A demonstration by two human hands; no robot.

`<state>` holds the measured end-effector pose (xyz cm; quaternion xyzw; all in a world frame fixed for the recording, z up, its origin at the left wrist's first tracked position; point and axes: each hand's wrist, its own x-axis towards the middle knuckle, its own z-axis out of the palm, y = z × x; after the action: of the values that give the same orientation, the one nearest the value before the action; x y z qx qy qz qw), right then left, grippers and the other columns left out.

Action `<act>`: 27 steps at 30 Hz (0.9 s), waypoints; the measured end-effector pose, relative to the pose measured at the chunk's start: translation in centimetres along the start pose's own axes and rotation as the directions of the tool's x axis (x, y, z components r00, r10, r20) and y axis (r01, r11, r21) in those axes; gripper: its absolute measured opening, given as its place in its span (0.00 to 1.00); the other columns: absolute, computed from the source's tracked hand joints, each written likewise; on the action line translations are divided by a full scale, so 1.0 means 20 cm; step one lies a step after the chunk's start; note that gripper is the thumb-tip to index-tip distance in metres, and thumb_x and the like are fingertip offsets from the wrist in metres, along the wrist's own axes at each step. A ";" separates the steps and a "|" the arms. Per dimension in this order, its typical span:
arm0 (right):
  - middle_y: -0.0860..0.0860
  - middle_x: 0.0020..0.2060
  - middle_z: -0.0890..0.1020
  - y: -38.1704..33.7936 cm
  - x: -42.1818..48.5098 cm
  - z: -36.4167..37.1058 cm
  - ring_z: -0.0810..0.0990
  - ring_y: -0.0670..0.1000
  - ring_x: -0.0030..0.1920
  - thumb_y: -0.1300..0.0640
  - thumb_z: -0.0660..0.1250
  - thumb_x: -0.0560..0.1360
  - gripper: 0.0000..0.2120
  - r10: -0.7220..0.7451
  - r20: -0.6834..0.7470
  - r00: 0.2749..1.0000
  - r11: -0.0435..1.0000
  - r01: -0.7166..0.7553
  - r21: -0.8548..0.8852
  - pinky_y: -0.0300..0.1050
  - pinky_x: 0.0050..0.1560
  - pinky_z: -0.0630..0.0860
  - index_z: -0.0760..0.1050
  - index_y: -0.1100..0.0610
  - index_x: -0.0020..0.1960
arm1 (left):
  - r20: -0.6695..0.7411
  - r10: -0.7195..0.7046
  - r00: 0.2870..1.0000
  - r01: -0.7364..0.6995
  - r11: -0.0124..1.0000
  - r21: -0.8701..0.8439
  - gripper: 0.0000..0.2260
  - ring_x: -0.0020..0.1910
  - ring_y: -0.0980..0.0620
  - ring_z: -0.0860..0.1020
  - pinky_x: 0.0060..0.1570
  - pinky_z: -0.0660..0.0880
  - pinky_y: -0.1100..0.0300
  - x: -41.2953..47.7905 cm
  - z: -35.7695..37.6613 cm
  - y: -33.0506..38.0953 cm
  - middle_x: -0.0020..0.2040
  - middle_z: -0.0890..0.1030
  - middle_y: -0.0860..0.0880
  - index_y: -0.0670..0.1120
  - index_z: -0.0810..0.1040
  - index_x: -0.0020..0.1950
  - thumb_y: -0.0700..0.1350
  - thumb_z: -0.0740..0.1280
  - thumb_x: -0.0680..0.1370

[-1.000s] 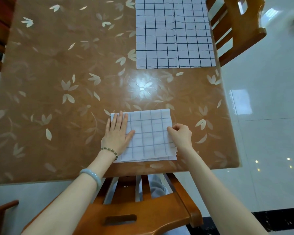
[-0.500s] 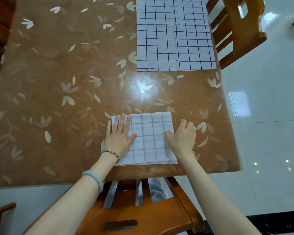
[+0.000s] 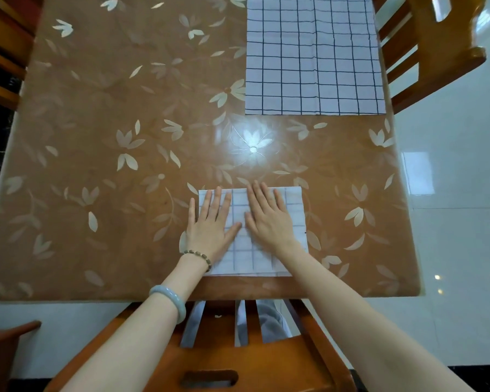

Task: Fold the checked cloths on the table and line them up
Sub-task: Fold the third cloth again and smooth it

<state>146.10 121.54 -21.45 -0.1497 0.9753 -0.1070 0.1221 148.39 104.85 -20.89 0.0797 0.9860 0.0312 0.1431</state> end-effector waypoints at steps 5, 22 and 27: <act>0.55 0.76 0.55 0.26 -0.11 -0.06 0.50 0.51 0.76 0.47 0.43 0.80 0.29 0.162 -0.065 0.985 0.985 -0.165 -0.042 0.50 0.74 0.41 0.54 0.61 0.76 | 0.005 -0.047 0.999 0.047 0.999 0.023 0.34 0.76 0.53 0.37 0.72 0.34 0.43 -0.01 -0.01 -0.12 0.77 0.37 0.51 0.50 0.36 0.77 0.67 0.34 0.76; 0.56 0.77 0.52 0.31 -0.14 -0.05 0.44 0.53 0.76 0.45 0.42 0.79 0.30 0.182 -0.100 0.978 0.974 -0.193 -0.116 0.57 0.74 0.39 0.45 0.61 0.76 | 0.084 0.131 0.988 -0.129 0.991 -0.025 0.35 0.75 0.52 0.32 0.73 0.33 0.48 0.05 0.00 0.38 0.77 0.34 0.48 0.45 0.34 0.76 0.66 0.37 0.77; 0.55 0.77 0.50 0.32 -0.14 -0.04 0.42 0.54 0.76 0.45 0.42 0.79 0.30 0.182 -0.095 0.979 0.974 -0.193 -0.122 0.58 0.74 0.40 0.46 0.60 0.77 | 0.045 0.025 0.999 -0.024 1.000 -0.014 0.35 0.75 0.52 0.33 0.74 0.36 0.47 0.01 -0.02 0.15 0.76 0.33 0.48 0.45 0.33 0.76 0.66 0.31 0.76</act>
<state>146.73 128.46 -21.63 -0.0598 0.9942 -0.0370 0.0810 148.46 107.78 -20.36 0.0913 0.9812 0.0379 0.1657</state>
